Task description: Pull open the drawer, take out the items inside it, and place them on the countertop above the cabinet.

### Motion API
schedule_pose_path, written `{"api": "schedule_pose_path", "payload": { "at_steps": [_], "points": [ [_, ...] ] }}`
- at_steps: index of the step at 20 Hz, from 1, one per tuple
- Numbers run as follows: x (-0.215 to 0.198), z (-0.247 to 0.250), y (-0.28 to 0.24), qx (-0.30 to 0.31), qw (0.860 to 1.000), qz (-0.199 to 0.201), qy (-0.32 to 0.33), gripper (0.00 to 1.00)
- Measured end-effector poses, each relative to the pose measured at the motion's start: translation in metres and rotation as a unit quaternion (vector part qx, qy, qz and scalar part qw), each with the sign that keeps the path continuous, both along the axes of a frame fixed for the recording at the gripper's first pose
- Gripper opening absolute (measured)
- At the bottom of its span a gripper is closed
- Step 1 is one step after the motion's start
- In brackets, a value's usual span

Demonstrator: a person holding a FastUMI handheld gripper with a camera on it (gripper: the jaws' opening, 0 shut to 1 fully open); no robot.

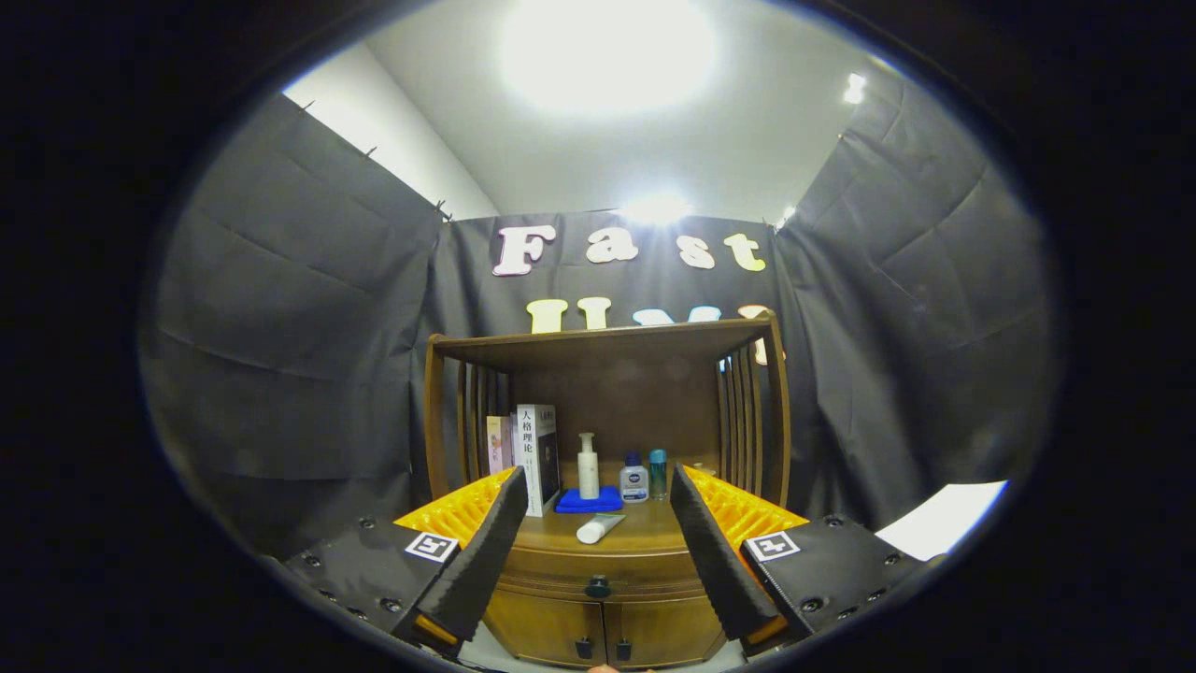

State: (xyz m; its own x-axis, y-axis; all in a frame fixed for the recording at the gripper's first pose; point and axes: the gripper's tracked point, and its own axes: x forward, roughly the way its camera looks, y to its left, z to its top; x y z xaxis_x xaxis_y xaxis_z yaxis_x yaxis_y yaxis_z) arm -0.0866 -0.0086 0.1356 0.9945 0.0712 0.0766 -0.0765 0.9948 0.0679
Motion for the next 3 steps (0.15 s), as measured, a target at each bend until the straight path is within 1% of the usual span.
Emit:
{"api": "schedule_pose_path", "payload": {
  "at_steps": [3],
  "points": [
    [0.0023,-0.0071,-0.0023,0.022,1.0,0.006,0.01,0.96]
  ]
}}
